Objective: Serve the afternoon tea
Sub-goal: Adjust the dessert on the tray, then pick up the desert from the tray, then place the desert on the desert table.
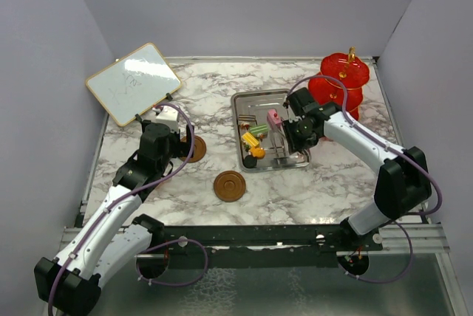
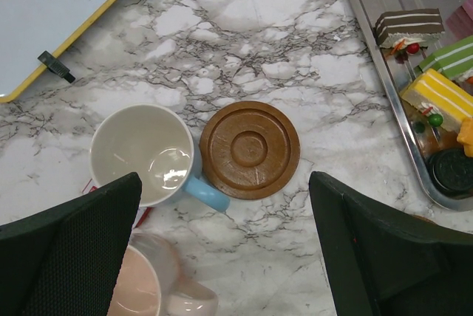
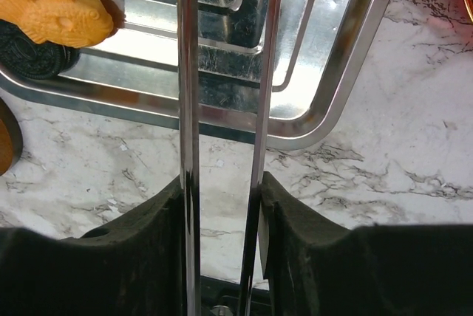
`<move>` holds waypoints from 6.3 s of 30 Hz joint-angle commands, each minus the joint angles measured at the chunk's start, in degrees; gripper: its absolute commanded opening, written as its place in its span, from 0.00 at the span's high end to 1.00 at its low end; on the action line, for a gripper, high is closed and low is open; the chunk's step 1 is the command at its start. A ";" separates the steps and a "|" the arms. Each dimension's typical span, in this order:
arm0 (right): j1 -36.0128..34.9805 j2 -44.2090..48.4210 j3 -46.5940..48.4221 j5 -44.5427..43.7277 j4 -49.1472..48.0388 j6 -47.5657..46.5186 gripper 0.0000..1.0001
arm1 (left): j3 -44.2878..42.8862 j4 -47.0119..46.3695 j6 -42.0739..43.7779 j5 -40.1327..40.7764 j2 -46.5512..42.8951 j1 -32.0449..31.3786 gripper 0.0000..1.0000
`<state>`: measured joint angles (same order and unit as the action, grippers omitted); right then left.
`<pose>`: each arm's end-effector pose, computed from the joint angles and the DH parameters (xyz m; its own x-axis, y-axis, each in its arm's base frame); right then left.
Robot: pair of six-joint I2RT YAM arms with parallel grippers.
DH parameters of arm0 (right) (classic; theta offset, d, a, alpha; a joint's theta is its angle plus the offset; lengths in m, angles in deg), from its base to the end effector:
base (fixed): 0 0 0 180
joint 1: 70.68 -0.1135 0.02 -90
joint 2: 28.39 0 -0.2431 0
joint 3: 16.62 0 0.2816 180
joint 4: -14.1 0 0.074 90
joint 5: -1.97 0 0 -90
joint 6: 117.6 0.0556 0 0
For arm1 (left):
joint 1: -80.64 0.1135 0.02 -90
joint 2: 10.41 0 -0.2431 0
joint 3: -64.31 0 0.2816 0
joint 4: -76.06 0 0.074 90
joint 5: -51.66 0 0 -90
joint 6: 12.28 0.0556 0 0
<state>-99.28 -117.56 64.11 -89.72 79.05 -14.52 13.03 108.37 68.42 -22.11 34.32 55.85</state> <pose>0.2923 0.1575 0.1911 -0.9261 -0.2473 -0.2848 -0.2685 0.9626 0.0372 0.2260 -0.0873 0.2613 -0.4175 0.0219 -0.9084 0.1080 0.9938 -0.0257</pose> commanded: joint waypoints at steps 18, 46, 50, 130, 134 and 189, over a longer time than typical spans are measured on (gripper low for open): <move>0.05 -5.34 8.09 -0.57 -2.58 -2.87 0.64 | -2.06 0.10 0.33 -0.83 0.52 0.35 0.01; 0.06 0.53 1.44 -0.80 -1.62 0.90 0.62 | -2.15 0.12 0.33 -1.29 0.40 0.34 0.01; 0.04 0.11 2.38 -0.52 -1.44 0.81 0.59 | -2.07 0.20 0.33 -1.16 0.32 0.29 0.01; 17.22 9.89 1.76 -9.85 -10.60 0.52 0.74 | -2.24 0.11 0.05 -3.39 2.03 0.32 0.01; 19.03 9.91 2.04 -7.27 -11.10 0.39 0.73 | -2.22 0.12 0.06 -3.40 2.06 0.32 0.01; 21.93 17.52 1.64 13.15 -3.79 1.13 0.60 | -2.24 0.12 -0.02 -4.45 -0.04 0.28 0.01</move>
<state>-77.68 -102.91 65.90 -82.53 74.04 -12.86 13.00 108.59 68.40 -25.19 35.13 55.83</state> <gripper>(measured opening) 0.403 0.991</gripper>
